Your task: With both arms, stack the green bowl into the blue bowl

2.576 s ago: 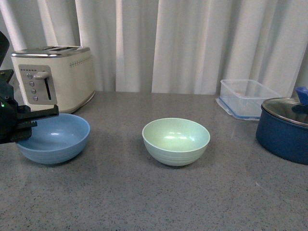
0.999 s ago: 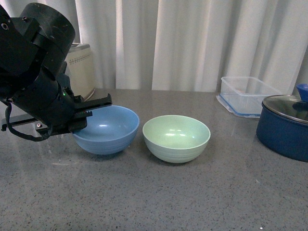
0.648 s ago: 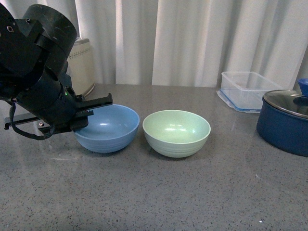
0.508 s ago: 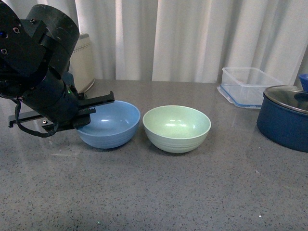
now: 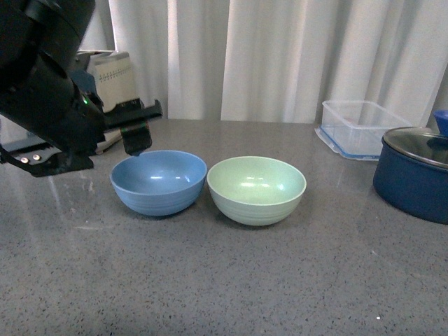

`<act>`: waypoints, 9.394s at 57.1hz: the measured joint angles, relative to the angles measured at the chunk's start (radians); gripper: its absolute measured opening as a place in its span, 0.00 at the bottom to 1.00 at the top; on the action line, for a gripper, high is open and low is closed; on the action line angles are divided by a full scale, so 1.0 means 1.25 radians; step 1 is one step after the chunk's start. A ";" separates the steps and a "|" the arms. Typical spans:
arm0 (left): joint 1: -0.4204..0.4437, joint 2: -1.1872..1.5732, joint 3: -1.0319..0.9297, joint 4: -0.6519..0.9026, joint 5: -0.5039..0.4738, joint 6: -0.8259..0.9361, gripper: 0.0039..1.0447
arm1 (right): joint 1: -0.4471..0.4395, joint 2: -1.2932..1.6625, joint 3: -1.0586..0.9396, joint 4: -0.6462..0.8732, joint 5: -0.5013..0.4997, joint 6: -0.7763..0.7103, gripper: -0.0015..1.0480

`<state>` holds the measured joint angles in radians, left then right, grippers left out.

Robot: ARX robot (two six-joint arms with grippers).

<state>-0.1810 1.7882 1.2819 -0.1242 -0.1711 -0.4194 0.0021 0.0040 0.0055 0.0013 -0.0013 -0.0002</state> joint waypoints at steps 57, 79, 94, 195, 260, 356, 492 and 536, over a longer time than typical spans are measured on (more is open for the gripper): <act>0.073 -0.521 -0.677 0.666 0.063 0.318 0.32 | 0.000 0.000 0.000 0.000 0.000 0.000 0.90; 0.143 -0.714 -0.887 0.673 0.134 0.329 0.03 | 0.000 0.000 0.000 0.000 0.000 0.000 0.90; 0.143 -0.827 -0.948 0.619 0.135 0.329 0.03 | 0.000 0.000 0.000 0.000 0.000 0.000 0.90; 0.143 -1.427 -1.009 0.100 0.135 0.330 0.44 | 0.010 0.176 0.128 -0.268 -0.018 0.011 0.90; 0.143 -1.428 -1.009 0.100 0.136 0.332 0.94 | 0.266 1.364 0.979 -0.343 0.009 0.207 0.90; 0.143 -1.428 -1.009 0.100 0.136 0.332 0.94 | 0.220 1.650 1.183 -0.266 -0.045 0.111 0.32; 0.143 -1.428 -1.009 0.100 0.136 0.332 0.94 | 0.343 1.836 1.596 -0.355 -0.154 0.047 0.33; 0.143 -1.428 -1.009 0.100 0.136 0.332 0.94 | 0.159 1.301 1.072 -0.227 -0.110 0.036 0.90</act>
<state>-0.0017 0.0029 0.0212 0.0006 -0.0010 -0.0048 0.2005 1.6302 1.3460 -0.2821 -0.1390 0.0452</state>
